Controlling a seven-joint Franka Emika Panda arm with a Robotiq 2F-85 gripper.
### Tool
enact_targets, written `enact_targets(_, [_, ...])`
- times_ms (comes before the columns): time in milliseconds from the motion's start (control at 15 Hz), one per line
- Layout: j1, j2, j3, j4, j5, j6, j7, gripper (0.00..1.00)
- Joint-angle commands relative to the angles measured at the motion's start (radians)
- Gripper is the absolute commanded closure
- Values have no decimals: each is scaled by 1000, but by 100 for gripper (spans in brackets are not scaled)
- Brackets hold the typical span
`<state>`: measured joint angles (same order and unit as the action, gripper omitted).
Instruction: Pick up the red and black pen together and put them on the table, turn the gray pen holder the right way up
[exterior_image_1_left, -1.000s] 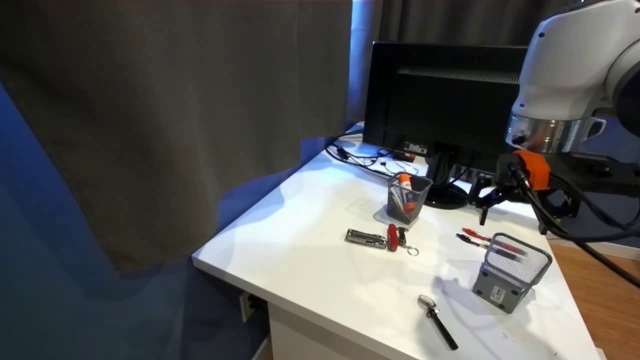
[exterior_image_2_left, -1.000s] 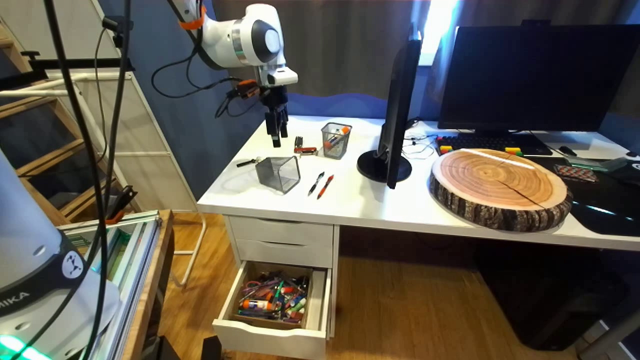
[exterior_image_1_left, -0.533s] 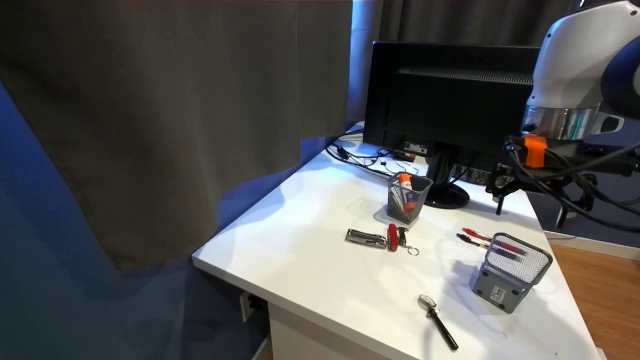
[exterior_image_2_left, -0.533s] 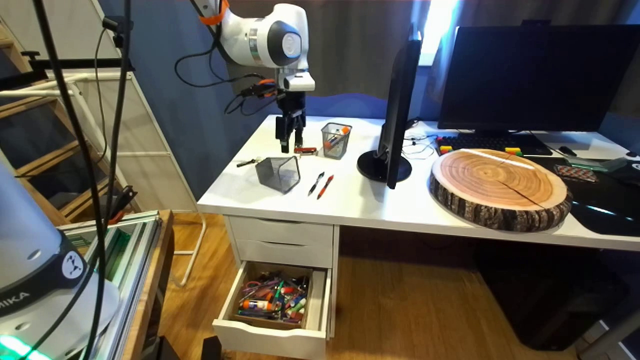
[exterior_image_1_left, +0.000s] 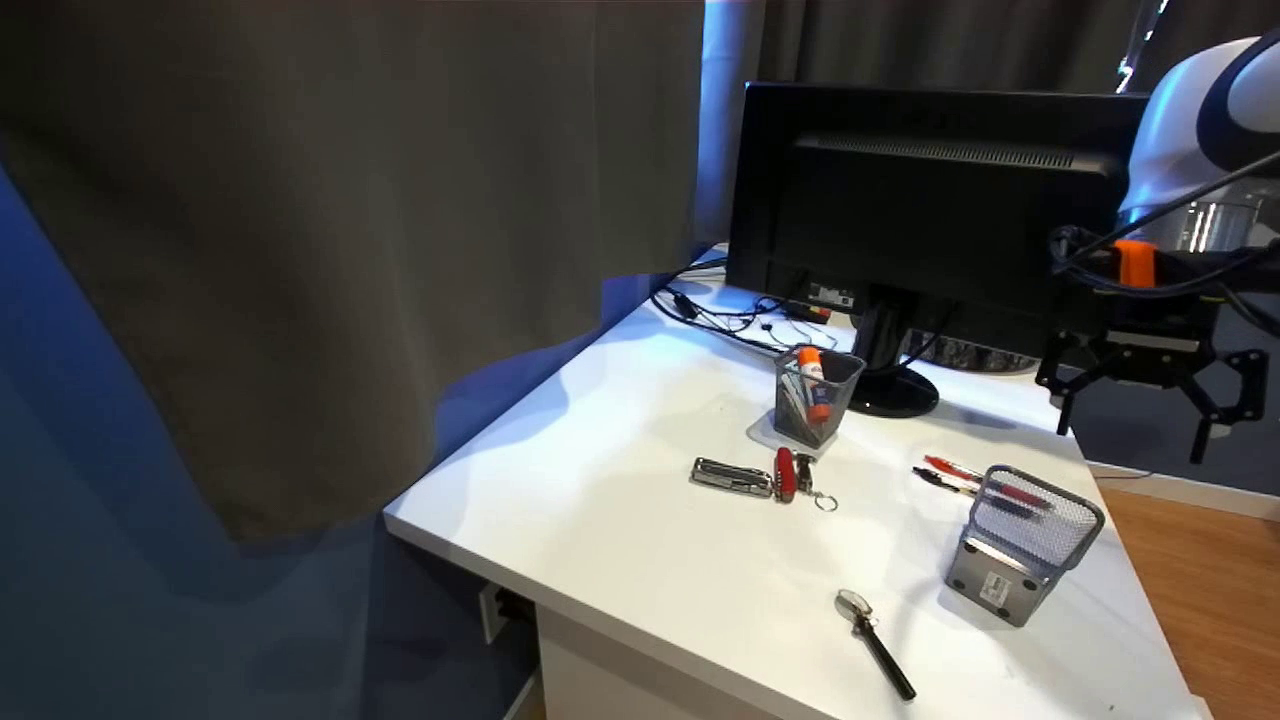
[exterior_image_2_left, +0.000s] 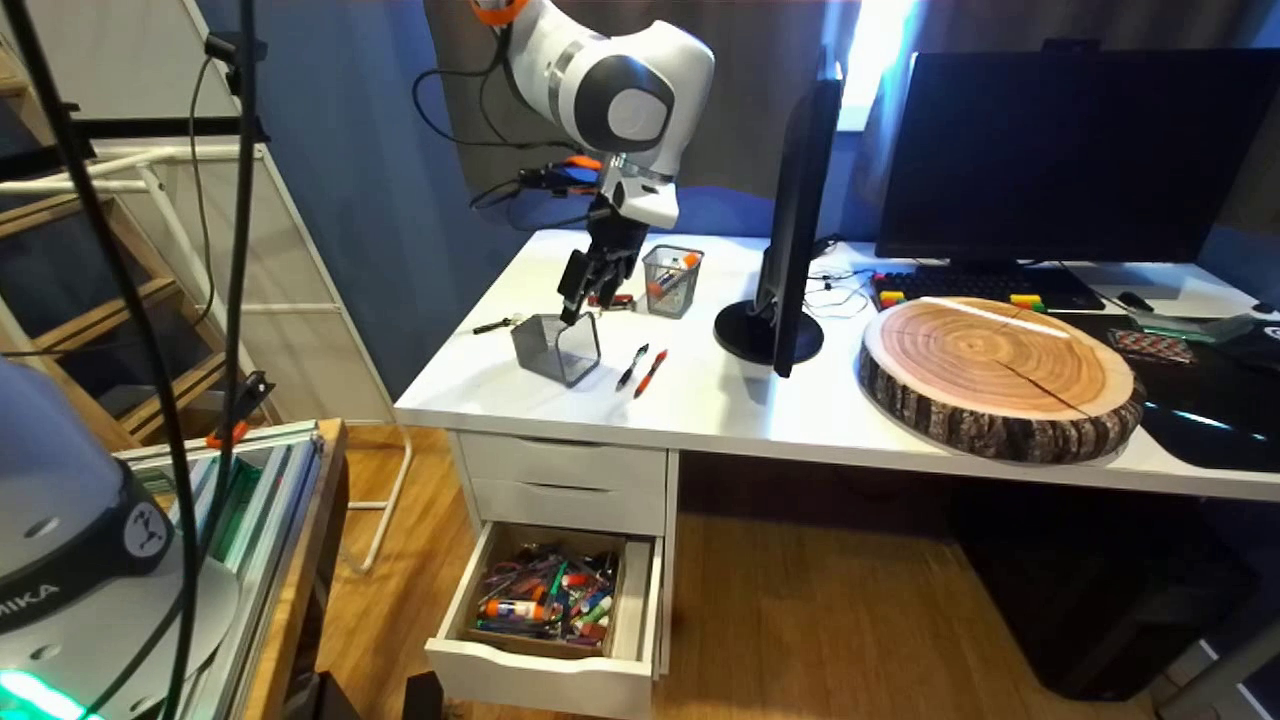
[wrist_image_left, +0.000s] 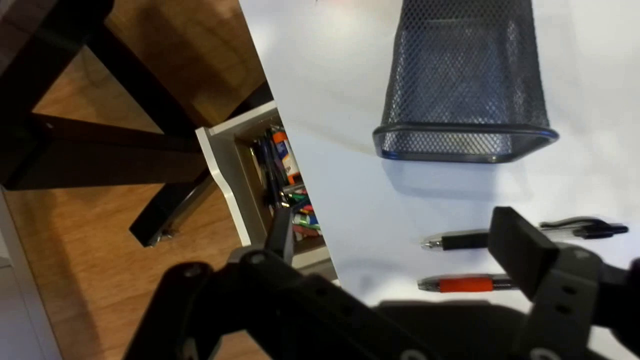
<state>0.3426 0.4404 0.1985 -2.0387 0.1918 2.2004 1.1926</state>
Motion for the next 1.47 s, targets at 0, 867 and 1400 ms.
enact_targets(0, [-67,12,43,-26,148,-32,-170,0])
enact_targets(867, [-100,101,29,-71,473,43,-341,0])
enact_targets(1400, [-98,156,16,-60,587,52,-360,0])
